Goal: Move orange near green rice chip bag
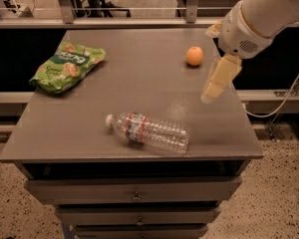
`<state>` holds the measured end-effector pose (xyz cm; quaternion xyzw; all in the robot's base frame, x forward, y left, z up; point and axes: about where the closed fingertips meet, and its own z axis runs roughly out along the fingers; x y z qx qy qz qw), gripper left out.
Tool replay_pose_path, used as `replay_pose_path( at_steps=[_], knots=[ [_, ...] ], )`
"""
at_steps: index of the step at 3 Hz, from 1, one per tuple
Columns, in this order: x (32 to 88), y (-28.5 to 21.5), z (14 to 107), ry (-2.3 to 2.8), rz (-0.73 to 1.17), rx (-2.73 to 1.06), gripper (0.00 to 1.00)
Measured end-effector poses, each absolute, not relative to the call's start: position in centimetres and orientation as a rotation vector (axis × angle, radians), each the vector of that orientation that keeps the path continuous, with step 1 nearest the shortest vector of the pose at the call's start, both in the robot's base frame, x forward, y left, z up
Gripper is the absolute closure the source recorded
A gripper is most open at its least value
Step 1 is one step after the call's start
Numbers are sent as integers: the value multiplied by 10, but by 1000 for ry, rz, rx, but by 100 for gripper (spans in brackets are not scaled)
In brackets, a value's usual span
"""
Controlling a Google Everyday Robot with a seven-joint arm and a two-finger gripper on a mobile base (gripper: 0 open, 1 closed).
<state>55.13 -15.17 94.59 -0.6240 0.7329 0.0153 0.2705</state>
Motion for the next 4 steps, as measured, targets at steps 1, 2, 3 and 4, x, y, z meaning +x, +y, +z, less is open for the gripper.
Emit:
replay_pose_path(
  at_steps=[1, 2, 3, 4],
  knots=[
    [623, -131, 933, 1901, 121, -1591, 0],
    [678, -125, 915, 1891, 198, -1475, 0],
    [717, -129, 896, 1926, 195, -1375, 0],
    [742, -149, 878, 1980, 155, -1293, 0]
  ],
)
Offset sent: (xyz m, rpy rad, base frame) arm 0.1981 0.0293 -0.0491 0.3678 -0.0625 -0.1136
